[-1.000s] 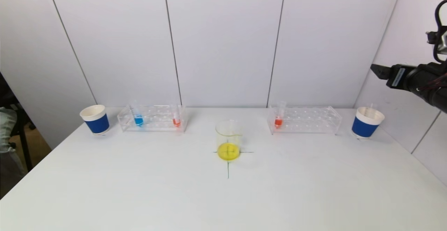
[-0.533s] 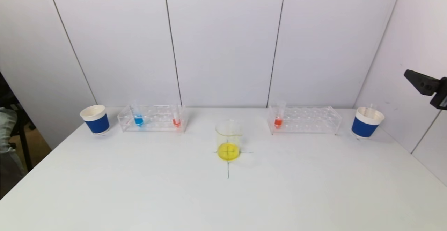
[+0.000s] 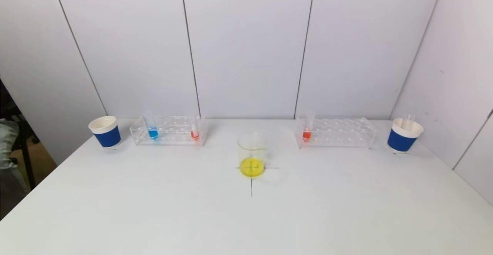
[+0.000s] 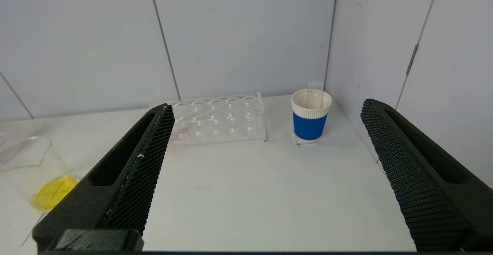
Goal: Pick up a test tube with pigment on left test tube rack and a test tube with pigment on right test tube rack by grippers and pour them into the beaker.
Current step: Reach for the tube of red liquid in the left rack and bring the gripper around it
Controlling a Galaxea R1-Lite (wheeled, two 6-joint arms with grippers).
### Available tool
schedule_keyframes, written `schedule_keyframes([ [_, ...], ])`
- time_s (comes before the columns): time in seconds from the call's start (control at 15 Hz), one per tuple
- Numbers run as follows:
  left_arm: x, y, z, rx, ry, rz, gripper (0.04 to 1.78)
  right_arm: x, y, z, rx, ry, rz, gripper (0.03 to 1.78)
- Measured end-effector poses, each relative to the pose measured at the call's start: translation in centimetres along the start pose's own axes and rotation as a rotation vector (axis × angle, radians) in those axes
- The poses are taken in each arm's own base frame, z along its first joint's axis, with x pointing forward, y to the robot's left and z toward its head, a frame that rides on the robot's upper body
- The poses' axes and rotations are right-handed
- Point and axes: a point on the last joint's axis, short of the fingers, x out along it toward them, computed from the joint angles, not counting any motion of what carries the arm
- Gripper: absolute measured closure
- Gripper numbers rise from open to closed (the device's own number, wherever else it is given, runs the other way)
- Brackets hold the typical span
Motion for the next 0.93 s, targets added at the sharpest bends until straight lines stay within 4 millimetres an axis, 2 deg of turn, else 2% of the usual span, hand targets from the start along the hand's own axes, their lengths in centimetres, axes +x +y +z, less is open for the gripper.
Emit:
schedule_keyframes([
  [0.27, 0.0, 0.0, 0.0, 0.000, 0.000, 0.000, 0.06, -4.6, -0.2, -2.2, 0.021, 0.042, 0.067, 0.05],
  [0.47, 0.0, 0.0, 0.0, 0.000, 0.000, 0.000, 0.06, -7.1, -0.3, -3.8, 0.024, 0.040, 0.101, 0.05],
  [0.67, 0.0, 0.0, 0.0, 0.000, 0.000, 0.000, 0.06, -8.6, -0.4, -4.6, 0.026, 0.018, 0.104, 0.05],
  [0.93, 0.0, 0.0, 0.0, 0.000, 0.000, 0.000, 0.06, -9.6, -0.5, -5.0, 0.020, -0.021, 0.118, 0.05],
])
